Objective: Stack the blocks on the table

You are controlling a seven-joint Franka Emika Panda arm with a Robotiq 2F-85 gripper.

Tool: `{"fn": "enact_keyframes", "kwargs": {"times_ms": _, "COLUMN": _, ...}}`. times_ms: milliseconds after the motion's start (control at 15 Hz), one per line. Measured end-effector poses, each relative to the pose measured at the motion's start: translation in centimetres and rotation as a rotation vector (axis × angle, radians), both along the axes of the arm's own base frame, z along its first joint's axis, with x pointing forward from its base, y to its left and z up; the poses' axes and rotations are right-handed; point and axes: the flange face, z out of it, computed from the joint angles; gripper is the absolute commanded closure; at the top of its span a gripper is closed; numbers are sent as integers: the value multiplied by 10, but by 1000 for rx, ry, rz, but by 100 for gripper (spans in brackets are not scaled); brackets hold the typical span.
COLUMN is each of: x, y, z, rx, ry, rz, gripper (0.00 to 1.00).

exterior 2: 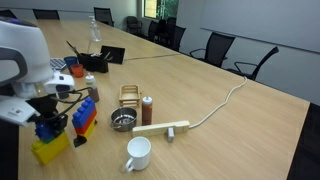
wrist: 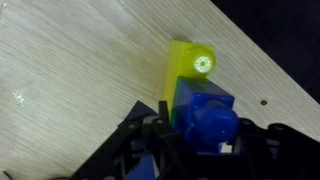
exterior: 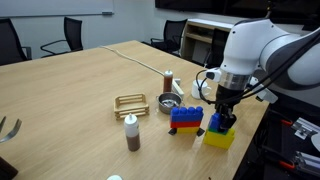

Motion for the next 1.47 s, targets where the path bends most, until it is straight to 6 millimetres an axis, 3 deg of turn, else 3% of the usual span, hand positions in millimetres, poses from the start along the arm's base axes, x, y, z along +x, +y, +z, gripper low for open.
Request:
{"fn": "enact_keyframes", "kwargs": {"times_ms": 67, "x": 0, "y": 0, "z": 0, "rx": 0, "ry": 0, "rz": 0, "gripper": 84}}
{"fn": "enact_keyframes", "kwargs": {"times_ms": 267, "x": 1, "y": -1, "z": 0, "rx": 0, "ry": -1, "rz": -2, "gripper": 81}}
{"fn": "enact_keyframes", "kwargs": {"times_ms": 533, "x": 1, "y": -4, "z": 1, "rx": -5, "ry": 9, "rz": -26, "gripper": 89}}
{"fn": "enact_keyframes", "kwargs": {"times_ms": 867, "x": 0, "y": -5, "z": 11, "rx": -27, "ry": 19, "rz": -48, "gripper": 89}}
{"fn": "enact_keyframes", "kwargs": {"times_ms": 1200, "x": 0, "y": -8, "z": 53, "rx": -38, "ry": 9, "rz": -50, "gripper": 89}}
{"fn": "enact_keyframes", "kwargs": {"times_ms": 1467, "x": -1, "y": -7, "z": 109, "rx": -67, "ry": -40, "rz": -6, "gripper": 89}}
